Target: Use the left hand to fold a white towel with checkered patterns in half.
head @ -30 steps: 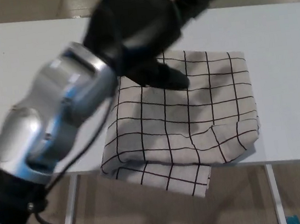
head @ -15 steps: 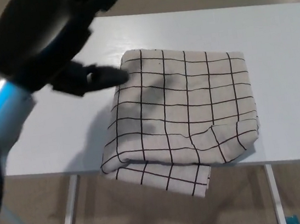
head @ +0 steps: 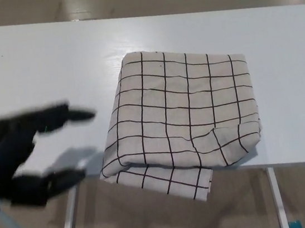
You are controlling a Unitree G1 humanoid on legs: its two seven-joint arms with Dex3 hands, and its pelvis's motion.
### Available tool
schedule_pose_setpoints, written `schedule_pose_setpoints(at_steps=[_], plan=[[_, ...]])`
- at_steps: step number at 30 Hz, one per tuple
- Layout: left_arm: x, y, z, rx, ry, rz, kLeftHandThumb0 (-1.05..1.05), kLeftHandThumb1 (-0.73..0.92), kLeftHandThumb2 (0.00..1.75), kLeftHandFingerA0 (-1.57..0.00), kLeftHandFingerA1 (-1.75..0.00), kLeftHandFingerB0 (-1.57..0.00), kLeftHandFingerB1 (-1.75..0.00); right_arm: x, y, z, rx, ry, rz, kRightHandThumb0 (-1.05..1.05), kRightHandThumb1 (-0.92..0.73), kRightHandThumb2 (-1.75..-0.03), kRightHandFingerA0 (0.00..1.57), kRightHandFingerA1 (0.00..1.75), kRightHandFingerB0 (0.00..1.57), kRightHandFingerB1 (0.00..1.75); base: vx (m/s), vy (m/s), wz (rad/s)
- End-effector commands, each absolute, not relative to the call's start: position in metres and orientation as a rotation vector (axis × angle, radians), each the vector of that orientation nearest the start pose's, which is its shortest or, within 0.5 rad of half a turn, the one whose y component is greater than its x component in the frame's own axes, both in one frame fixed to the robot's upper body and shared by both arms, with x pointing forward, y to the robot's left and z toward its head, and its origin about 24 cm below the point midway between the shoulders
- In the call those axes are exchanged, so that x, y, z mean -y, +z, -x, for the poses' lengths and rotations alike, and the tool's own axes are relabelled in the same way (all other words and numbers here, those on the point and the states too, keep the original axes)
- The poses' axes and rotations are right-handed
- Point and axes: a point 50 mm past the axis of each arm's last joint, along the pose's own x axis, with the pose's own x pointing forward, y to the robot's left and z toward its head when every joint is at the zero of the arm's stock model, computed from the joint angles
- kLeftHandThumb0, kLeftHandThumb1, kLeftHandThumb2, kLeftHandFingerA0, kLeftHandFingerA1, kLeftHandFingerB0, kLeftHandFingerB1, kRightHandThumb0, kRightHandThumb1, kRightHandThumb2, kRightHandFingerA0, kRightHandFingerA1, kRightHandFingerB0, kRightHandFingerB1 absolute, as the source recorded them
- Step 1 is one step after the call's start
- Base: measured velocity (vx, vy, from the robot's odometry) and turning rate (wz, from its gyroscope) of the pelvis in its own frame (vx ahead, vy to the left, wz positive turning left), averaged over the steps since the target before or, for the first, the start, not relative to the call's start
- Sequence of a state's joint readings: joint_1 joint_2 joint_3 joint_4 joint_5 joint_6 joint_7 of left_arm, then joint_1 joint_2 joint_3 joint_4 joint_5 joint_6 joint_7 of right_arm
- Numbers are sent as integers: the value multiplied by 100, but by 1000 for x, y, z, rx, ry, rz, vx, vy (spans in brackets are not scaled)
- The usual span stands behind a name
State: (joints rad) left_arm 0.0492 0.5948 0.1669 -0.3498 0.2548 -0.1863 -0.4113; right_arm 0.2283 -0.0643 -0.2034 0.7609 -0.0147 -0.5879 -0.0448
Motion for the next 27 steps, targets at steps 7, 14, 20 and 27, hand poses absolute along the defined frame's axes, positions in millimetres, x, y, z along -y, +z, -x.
schedule_pose_setpoints(at_steps=[7, 14, 20, 27], plan=[[-286, 51, -82, -248, -664, -143, -84, 65, 66, -77, -48, -60, -40, 224, -111, -96, -490, -323, 95, -50, -84, -65, 28, 37, 28, 30, 0, 0, 0], [-293, -33, -87, -475, -428, -170, -79, 70, 62, -64, -43, -55, -37, 226, -112, -96, -500, -324, 93, -50, -82, -66, 27, 34, 27, 29, 0, 0, 0], [-282, -85, -101, -641, -68, -182, -71, 60, 59, -51, -38, -50, -37, 223, -115, -101, -510, -317, 108, -49, -84, -66, 29, 35, 30, 31, 0, 0, 0], [-275, -105, -115, -713, 101, -102, -71, 56, 58, -48, -38, -48, -36, 222, -115, -101, -506, -320, 120, -50, -84, -66, 30, 35, 30, 31, 0, 0, 0]])
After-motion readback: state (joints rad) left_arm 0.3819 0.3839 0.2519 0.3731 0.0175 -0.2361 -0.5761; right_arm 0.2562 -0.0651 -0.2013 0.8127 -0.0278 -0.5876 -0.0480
